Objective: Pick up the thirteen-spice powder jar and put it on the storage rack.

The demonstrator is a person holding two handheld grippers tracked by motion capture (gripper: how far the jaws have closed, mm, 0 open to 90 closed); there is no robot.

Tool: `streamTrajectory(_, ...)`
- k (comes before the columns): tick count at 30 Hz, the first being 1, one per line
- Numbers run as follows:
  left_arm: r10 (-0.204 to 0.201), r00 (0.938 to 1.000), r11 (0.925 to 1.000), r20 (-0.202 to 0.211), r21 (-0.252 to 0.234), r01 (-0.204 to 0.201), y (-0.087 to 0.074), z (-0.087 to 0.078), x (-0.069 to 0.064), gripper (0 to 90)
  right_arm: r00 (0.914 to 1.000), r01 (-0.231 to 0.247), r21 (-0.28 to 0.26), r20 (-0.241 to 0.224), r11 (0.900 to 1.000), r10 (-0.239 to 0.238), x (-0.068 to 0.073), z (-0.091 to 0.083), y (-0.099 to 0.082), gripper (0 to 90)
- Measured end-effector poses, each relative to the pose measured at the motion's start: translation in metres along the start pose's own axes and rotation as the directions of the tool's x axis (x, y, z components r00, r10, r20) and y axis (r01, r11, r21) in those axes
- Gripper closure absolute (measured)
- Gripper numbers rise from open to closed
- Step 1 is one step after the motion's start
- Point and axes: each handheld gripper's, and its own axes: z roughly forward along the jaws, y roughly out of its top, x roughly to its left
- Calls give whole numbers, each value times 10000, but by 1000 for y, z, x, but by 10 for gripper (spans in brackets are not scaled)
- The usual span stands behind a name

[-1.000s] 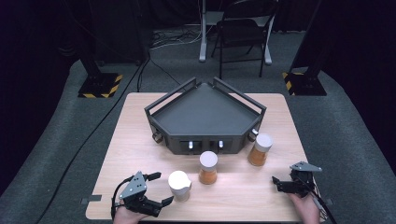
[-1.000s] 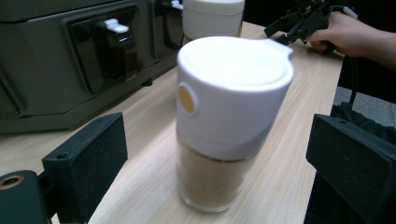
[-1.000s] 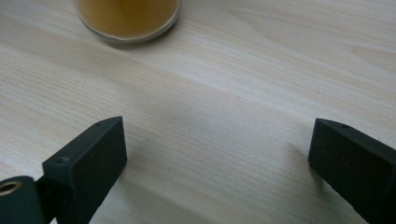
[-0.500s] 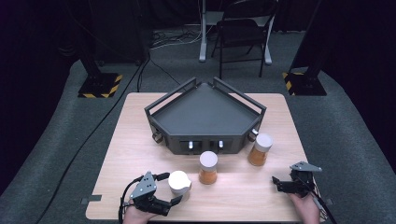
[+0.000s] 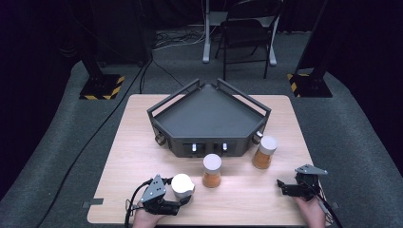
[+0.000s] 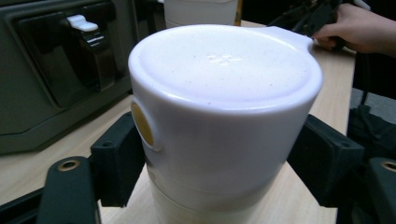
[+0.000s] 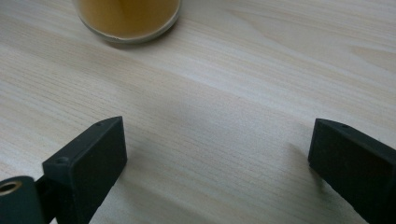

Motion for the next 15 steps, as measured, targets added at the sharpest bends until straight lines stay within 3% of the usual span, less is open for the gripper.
streamTrajectory(1, 82, 9999, 9999, -72, -72, -82, -2, 0, -1, 294, 10000, 2, 0, -2, 10000, -2, 0, 0, 0, 33)
streamTrajectory(15, 183, 9996, 9996, -231, -223, -189, -6, 0, -5, 302, 10000, 2, 0, -5, 10000, -2, 0, 0, 0, 33)
